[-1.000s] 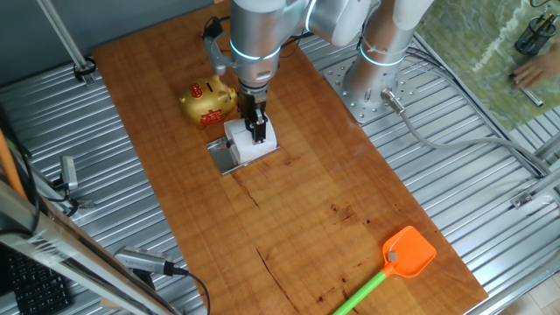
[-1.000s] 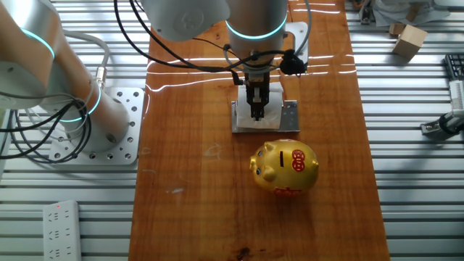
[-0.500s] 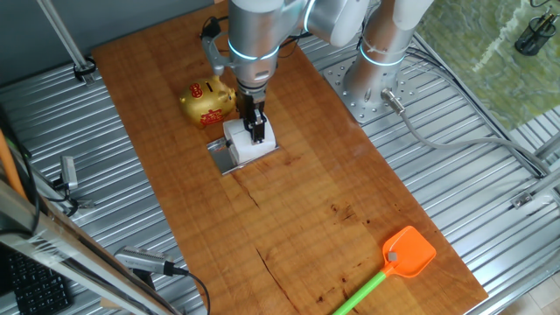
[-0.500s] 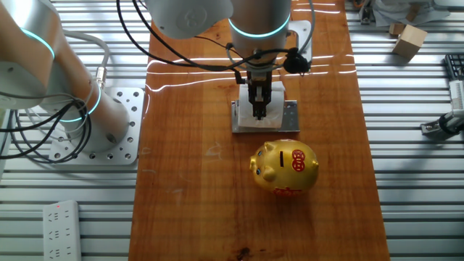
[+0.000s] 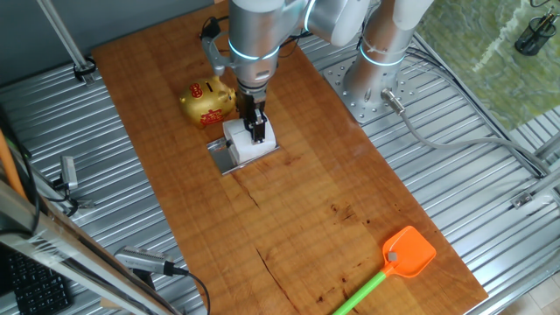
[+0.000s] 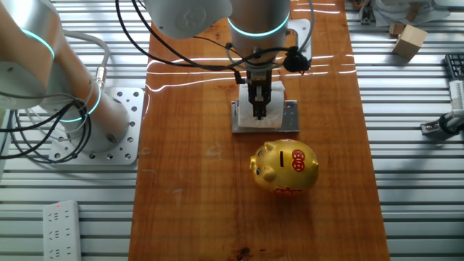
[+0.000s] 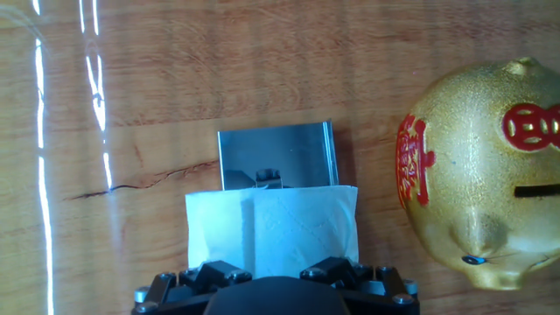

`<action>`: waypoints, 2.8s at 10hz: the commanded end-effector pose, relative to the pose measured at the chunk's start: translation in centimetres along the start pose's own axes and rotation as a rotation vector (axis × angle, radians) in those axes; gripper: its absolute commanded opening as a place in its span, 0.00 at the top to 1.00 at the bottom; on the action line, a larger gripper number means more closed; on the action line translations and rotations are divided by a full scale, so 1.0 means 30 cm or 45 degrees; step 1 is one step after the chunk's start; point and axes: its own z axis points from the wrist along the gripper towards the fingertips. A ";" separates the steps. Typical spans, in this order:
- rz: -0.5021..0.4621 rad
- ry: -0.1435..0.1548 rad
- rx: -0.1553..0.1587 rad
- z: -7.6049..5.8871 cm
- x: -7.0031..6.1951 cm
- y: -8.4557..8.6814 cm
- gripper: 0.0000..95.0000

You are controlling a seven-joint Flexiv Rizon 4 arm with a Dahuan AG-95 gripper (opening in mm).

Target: Take the roll of paper down from the shelf

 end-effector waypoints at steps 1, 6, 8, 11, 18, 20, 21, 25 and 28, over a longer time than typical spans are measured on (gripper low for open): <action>-0.004 0.000 0.000 -0.009 -0.007 0.002 1.00; -0.010 -0.002 -0.002 -0.022 -0.025 0.005 1.00; -0.011 0.003 -0.001 -0.029 -0.035 0.005 1.00; -0.014 0.002 -0.005 -0.026 -0.044 0.003 1.00; -0.026 0.003 -0.008 -0.020 -0.072 0.011 1.00; -0.029 0.003 -0.007 -0.016 -0.078 0.009 1.00; -0.030 0.004 -0.008 -0.015 -0.080 0.008 1.00; -0.033 0.006 -0.007 -0.008 -0.102 0.006 1.00; -0.034 0.008 -0.004 -0.005 -0.125 0.012 1.00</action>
